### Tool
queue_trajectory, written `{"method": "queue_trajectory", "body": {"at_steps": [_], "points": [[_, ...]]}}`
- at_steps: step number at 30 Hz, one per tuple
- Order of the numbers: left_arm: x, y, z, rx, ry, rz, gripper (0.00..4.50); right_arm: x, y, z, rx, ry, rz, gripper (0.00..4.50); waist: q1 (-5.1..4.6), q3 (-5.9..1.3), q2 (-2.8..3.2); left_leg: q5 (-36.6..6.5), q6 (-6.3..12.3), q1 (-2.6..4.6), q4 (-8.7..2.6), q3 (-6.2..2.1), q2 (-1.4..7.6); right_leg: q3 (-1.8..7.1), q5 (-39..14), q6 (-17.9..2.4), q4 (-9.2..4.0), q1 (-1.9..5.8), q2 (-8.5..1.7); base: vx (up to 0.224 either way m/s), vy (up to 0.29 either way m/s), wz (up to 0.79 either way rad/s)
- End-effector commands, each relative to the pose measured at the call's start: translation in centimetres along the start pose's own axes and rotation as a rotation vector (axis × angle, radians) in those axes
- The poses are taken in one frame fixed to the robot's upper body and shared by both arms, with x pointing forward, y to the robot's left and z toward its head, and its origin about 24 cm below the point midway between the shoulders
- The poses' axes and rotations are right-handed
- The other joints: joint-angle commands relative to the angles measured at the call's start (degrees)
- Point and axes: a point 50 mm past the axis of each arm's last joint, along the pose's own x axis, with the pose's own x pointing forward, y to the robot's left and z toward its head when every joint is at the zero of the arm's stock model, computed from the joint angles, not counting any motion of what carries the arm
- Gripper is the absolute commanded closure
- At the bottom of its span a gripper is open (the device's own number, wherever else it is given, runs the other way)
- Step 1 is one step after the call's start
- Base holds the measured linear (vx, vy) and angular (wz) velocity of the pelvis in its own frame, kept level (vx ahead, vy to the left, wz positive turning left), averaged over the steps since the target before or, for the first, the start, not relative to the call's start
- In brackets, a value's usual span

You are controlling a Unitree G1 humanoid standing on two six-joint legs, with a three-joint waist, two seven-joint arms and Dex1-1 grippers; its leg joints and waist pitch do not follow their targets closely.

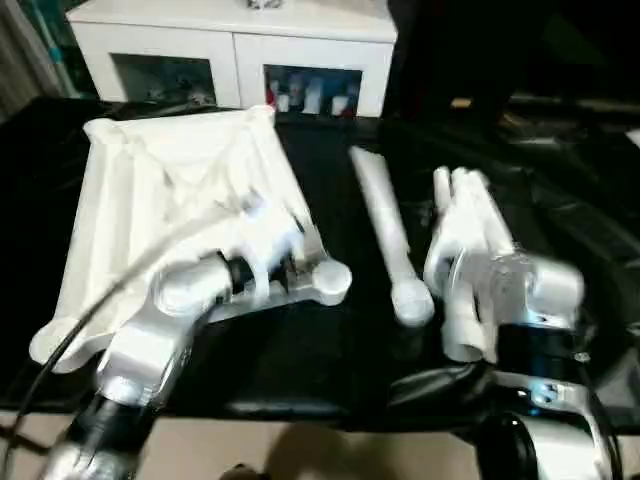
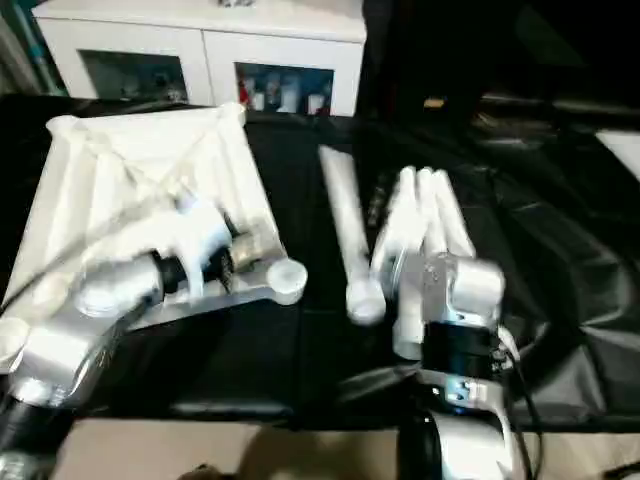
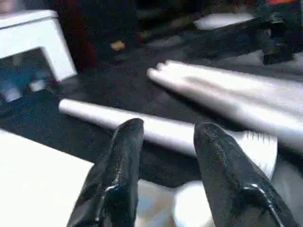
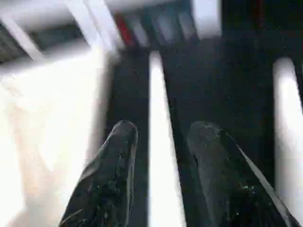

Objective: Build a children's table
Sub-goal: Pick table leg

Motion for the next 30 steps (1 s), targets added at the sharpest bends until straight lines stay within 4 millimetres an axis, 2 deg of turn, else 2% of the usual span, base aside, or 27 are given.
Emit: {"method": "queue_trajectory", "body": {"at_steps": [1, 4, 5, 6, 7, 8, 10, 11, 13, 15, 16, 17, 19, 20, 22, 23, 24, 25, 28, 30], "points": [[0.5, 0.1, 1.2, -0.118, -0.043, 0.003, 2.18, -0.6, 1.0, 1.3, 0.026, -0.086, 0.12, 2.85, 0.02, -4.38, 0.66, -7.23, -1.97, 1.23, -3.67, -1.01, 2.27, 2.49, 4.8, -11.78, -3.6, 2.73, -3.32, 0.0, 0.0, 0.0], [1.6, -0.2, 3.2, -0.296, -0.147, -0.026, 1.83, -2.1, 2.0, 2.2, 0.03, -0.173, 0.292, 3.2, 0.05, -4.49, 0.89, -6.92, -0.72, 1.11, -3.48, -1.13, 2.36, 2.32, 5.8, -13.43, -3.44, 2.78, -3.29, 0.0, 0.0, 0.0], [1.6, -0.2, 3.2, -0.296, -0.147, -0.026, 1.78, -2.1, 2.0, 2.2, 0.03, -0.173, 0.292, 3.2, 0.28, -4.48, 0.68, -6.41, 0.13, 1.01, -3.38, -1.16, 2.39, 2.3, 6.61, -13.92, -3.6, 2.9, -3.4, 0.0, 0.0, 0.0], [1.9, -0.2, 3.4, -0.335, -0.161, -0.033, 1.78, -2.3, 2.0, 1.9, 0.012, -0.16, 0.311, 3.28, 0.28, -4.54, 1.4, -5.92, 0.47, 0.96, -3.33, -1.27, 2.3, 2.2, 6.59, -13.99, -3.42, 2.86, -3.33, 0.0, 0.0, 0.0], [2.2, -0.2, 3.3, -0.375, -0.155, -0.033, 1.71, -2.2, 1.5, 0.8, -0.053, -0.132, 0.283, 3.34, 0.15, -4.36, 0.82, -6.34, 0.36, 0.92, -3.38, -1.19, 2.36, 2.22, 5.74, -13.69, -3.9, 2.94, -3.34, 0.0, 0.0, 0.0], [2.2, -0.2, 3.2, -0.368, -0.149, -0.031, 1.41, -2.1, 1.4, 0.6, -0.063, -0.122, 0.275, 3.53, 0.17, -4.35, 0.78, -6.53, 0.32, 0.95, -3.4, -1.17, 2.28, 2.24, 4.94, -13.58, -4.03, 3.0, -3.33, 0.0, 0.0, 0.0], [2.2, -0.2, 3.0, -0.356, -0.139, -0.028, 1.33, -2.0, 1.2, 0.2, -0.078, -0.108, 0.263, 3.69, 0.05, -4.34, 0.82, -7.32, 0.25, 0.95, -3.44, -1.16, 2.2, 2.29, 2.08, -13.04, -4.31, 3.03, -3.39, 0.0, 0.0, 0.0], [2.0, -0.7, 1.8, -0.29, -0.051, -0.061, 1.23, -1.5, 0.6, -1.5, -0.195, -0.036, 0.201, 3.71, -0.01, -4.39, 0.96, -7.35, -0.53, 0.98, -3.59, -1.43, 2.51, 2.15, -0.11, -12.2, -4.44, 2.95, -3.51, 0.0, 0.0, 0.0], [1.7, -1.2, 1.2, -0.231, 0.016, -0.101, 0.97, -1.0, 0.2, -2.4, -0.233, 0.022, 0.146, 3.71, -0.29, -4.34, 0.85, -6.84, -0.48, 0.94, -3.52, -1.23, 2.31, 2.33, -0.61, -11.99, -4.34, 2.84, -3.43, 0.0, 0.0, 0.0], [1.5, -1.5, 1.0, -0.183, 0.05, -0.117, 0.83, -0.6, -0.2, -2.7, -0.209, 0.058, 0.104, 3.46, -0.47, -4.38, 1.1, -7.18, -0.21, 1.05, -3.53, -1.2, 2.32, 2.39, -1.55, -12.32, -4.4, 2.62, -3.44, 0.0, 0.0, 0.0], [1.2, -1.7, 0.5, -0.091, 0.105, -0.142, 0.83, 0.0, -0.7, -3.0, -0.191, 0.095, 0.055, 3.46, -0.47, -4.35, 0.51, -7.21, 0.0, 1.09, -3.54, -1.05, 2.37, 2.4, -1.61, -12.38, -4.53, 2.63, -3.31, 0.0, 0.0, 0.0], [0.8, -2.0, 0.0, 0.003, 0.153, -0.17, 0.64, 0.5, -1.2, -3.0, -0.172, 0.118, 0.022, 3.36, -0.3, -4.43, 0.52, -6.26, 0.31, 1.2, -3.61, -1.17, 2.49, 2.34, -1.57, -12.66, -4.15, 2.49, -3.35, 0.0, 0.0, 0.0], [0.4, -2.2, -0.4, 0.065, 0.2, -0.199, 0.43, 1.1, -1.6, -3.0, -0.155, 0.158, 0.019, 3.13, -0.47, -4.38, 0.87, -6.39, 0.14, 1.2, -3.63, -1.22, 2.55, 2.28, -1.61, -12.72, -4.11, 2.34, -3.32, 0.0, 0.0, 0.0], [0.2, -2.4, -0.6, 0.09, 0.219, -0.217, 0.39, 1.5, -1.8, -3.0, -0.159, 0.188, 0.023, 3.02, -0.48, -4.4, 0.11, -6.32, 0.12, 1.18, -3.55, -1.11, 2.55, 2.3, -1.61, -12.94, -3.89, 2.53, -3.41, 0.0, 0.0, 0.0], [0.0, -2.7, -0.8, 0.098, 0.232, -0.238, 0.19, 1.8, -2.0, -3.0, -0.17, 0.229, 0.04, 2.91, -0.43, -4.29, 0.38, -5.15, 0.12, 1.15, -3.4, -0.78, 2.5, 2.4, 0.03, -13.17, -3.9, 2.38, -3.3, 0.0, 0.0, 0.0], [-0.2, -3.2, -0.9, 0.1, 0.24, -0.269, 0.19, 2.3, -2.4, -2.8, -0.196, 0.28, 0.06, 2.82, -0.4, -4.27, -0.26, -4.79, 0.4, 1.2, -3.37, -0.58, 2.51, 2.45, 0.69, -13.05, -3.96, 2.32, -3.22, 0.0, 0.0, 0.0], [-0.3, -3.4, -0.9, 0.102, 0.242, -0.28, 0.07, 2.4, -2.6, -2.6, -0.209, 0.298, 0.065, 2.82, -0.54, -4.43, -1.24, -4.7, 0.75, 1.08, -3.34, -0.63, 2.53, 2.32, 0.9, -13.56, -3.73, 2.63, -3.3, 0.0, 0.0, 0.0], [-0.3, -3.6, -0.9, 0.102, 0.242, -0.287, 0.02, 2.7, -3.1, -2.4, -0.241, 0.333, 0.058, 2.66, -0.24, -4.23, -0.35, -4.5, 0.83, 1.12, -3.25, -0.51, 2.59, 2.4, 0.21, -13.68, -3.85, 2.28, -3.5, 0.0, 0.0, 0.0], [-0.3, -3.8, -1.1, 0.097, 0.243, -0.293, 0.0, 3.2, -3.8, -1.9, -0.291, 0.386, 0.029, 2.48, -0.73, -4.28, -0.65, -4.87, 0.26, 0.98, -3.25, -0.68, 2.54, 2.21, 0.49, -14.16, -3.63, 2.47, -3.35, 0.0, 0.0, 0.0], [-0.2, -3.8, -1.2, 0.095, 0.245, -0.292, 0.0, 3.5, -4.3, -1.6, -0.31, 0.427, 0.013, 2.18, -0.73, -4.11, -0.73, -6.05, 0.06, 0.88, -3.21, -0.56, 2.48, 2.36, -1.37, -14.39, -3.97, 2.62, -3.56, 0.0, 0.0, 0.0]]}}
